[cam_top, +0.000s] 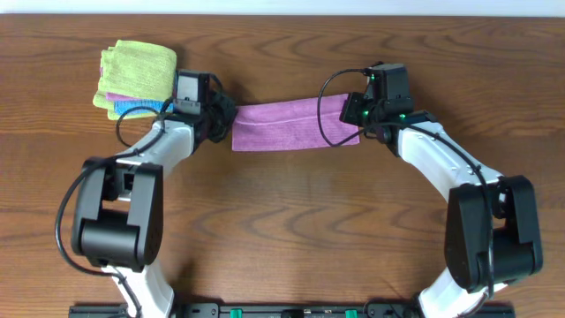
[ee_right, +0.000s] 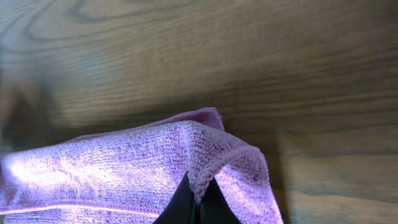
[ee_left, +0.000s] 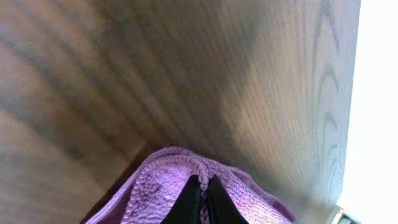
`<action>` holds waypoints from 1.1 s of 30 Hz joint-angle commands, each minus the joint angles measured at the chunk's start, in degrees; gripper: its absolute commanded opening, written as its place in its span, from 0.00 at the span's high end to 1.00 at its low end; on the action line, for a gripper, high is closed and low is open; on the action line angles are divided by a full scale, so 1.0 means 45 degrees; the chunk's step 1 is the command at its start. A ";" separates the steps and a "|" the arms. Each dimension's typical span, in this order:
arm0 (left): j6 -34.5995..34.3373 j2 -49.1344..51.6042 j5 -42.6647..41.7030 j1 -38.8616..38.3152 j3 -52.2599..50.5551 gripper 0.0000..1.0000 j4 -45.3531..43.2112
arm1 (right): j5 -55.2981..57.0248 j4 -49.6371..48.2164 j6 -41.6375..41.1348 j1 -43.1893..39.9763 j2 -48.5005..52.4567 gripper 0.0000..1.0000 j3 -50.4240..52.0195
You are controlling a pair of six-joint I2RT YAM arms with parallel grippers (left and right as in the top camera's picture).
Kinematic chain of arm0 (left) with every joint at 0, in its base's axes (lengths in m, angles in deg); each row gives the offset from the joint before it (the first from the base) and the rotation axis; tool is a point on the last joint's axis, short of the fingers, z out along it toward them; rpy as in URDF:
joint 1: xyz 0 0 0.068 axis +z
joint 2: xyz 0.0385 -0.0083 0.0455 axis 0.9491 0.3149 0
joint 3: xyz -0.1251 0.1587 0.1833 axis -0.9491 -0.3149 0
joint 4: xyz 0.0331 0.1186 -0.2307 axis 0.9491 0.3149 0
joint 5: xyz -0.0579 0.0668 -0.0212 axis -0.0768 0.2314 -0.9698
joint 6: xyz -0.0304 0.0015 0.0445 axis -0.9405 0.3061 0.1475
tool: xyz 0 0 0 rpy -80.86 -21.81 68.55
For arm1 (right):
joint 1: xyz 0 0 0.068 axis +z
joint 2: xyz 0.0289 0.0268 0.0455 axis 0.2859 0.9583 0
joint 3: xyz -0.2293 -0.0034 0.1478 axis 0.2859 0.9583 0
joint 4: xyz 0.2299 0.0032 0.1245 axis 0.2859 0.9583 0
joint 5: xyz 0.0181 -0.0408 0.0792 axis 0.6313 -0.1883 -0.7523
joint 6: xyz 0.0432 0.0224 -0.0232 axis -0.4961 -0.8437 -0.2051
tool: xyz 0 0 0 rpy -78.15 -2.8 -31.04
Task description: Fold the cloth
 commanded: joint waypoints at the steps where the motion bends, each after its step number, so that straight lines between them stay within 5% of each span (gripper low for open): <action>1: 0.0296 0.0233 0.0053 0.0068 0.0554 0.94 0.0034 | 0.0471 -0.0257 0.0155 0.0058 0.0457 0.99 -0.0248; 12: 0.0724 0.0563 0.0423 0.0068 0.0583 0.94 0.0481 | 0.0559 -0.0651 0.0165 0.0058 0.1146 0.99 -0.0248; 17: 0.1243 0.0563 0.0641 0.0068 0.0583 0.84 0.0704 | 0.0559 -0.0559 0.0160 0.0092 0.1146 0.96 -0.0248; 22: 0.1297 0.0559 0.0622 0.0083 0.0583 0.56 0.0724 | 0.0559 0.0102 0.0160 0.0112 0.1146 0.81 -0.0248; 24: 0.1404 0.0534 0.0432 0.0092 0.0583 0.48 0.0733 | 0.0539 0.0214 0.0160 0.0107 0.1132 0.59 -0.0248; 30: 0.1739 0.0097 -0.0811 0.0379 0.0597 0.41 0.0743 | 0.0461 0.0500 0.0102 0.0107 0.0393 0.32 -0.0248; 33: 0.1724 -0.0520 -0.1365 0.0510 0.0597 0.26 0.0831 | 0.0457 0.0821 -0.0068 0.0092 -0.0287 0.14 -0.0248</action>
